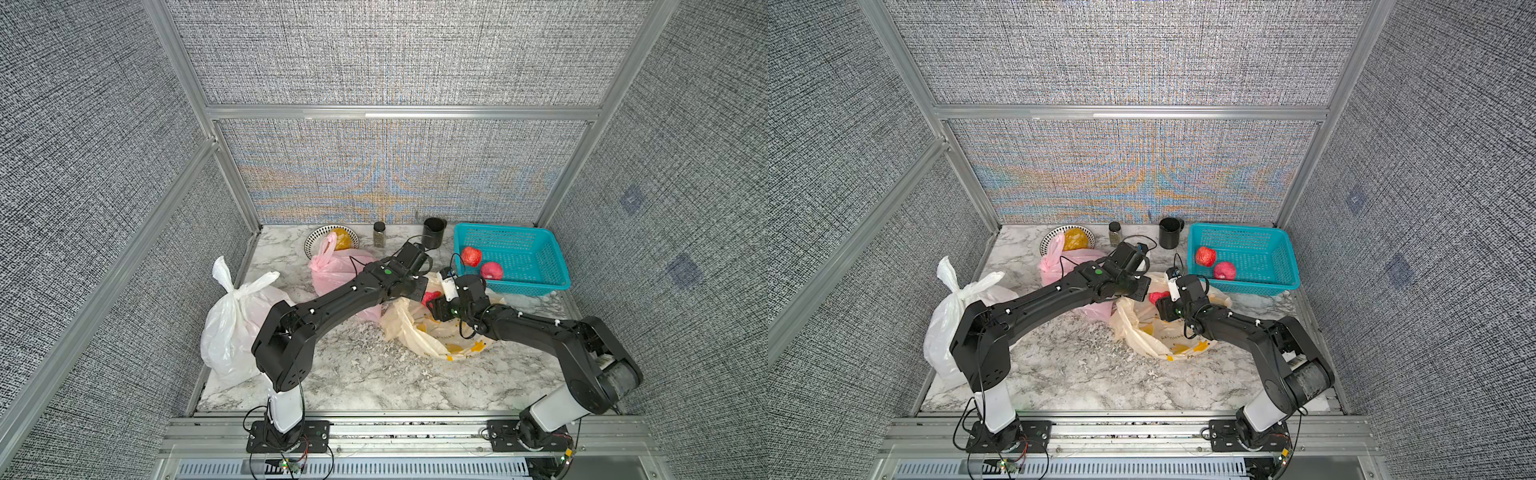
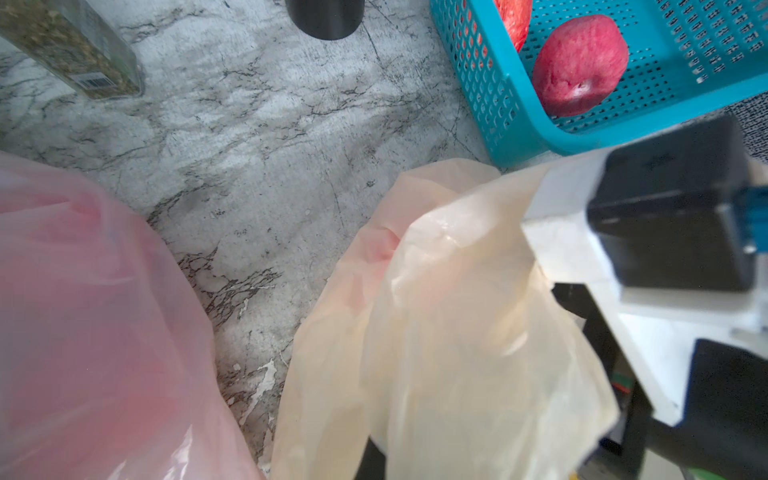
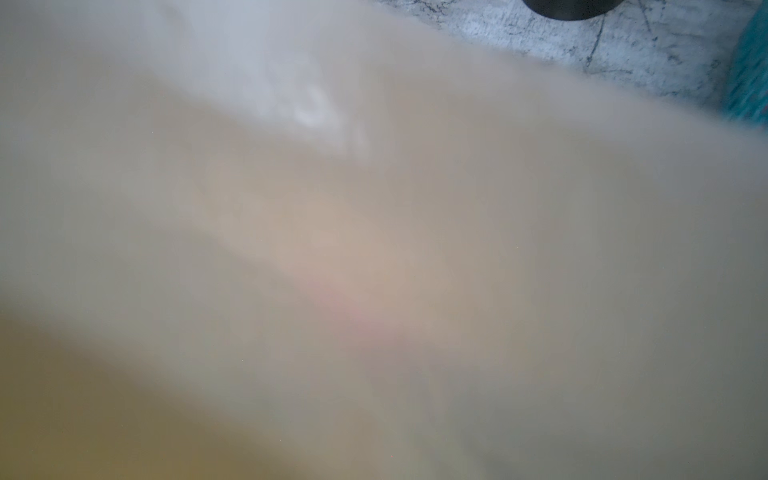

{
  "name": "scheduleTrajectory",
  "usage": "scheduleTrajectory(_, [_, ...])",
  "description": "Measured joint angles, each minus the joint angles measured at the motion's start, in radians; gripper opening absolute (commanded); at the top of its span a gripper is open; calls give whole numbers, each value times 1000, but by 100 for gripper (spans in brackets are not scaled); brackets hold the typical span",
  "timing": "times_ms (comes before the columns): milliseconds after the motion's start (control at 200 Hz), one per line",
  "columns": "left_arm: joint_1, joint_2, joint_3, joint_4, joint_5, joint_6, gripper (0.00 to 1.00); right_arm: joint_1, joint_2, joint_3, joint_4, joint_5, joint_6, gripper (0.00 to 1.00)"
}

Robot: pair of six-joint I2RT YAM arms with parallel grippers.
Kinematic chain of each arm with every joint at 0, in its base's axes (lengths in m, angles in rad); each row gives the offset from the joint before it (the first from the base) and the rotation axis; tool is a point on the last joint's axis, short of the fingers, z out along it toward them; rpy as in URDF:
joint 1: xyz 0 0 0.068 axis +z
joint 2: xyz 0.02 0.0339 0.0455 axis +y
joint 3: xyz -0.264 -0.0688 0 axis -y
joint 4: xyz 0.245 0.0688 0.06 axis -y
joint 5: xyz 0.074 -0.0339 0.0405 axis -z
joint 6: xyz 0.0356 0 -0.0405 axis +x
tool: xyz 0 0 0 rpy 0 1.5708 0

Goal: Untie the knot of a plastic bag & take out the apple
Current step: Pick up the apple from the plastic bag.

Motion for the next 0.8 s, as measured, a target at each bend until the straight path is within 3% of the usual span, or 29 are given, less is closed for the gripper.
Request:
scheduleTrajectory(230, [0,7,2,-1,8,0,0,0,37,-13,88,-5,21,84])
scheduleTrajectory(521, [-2,8,-1,-1,23,-3,0,0,88,-23,218,-12,62,84])
scheduleTrajectory(651, [-2,8,-8,0,24,-3,0,0,113,-22,258,-11,77,82])
scheduleTrajectory(801, [-2,8,-16,0,25,-6,0,0,117,-32,294,-4,89,70])
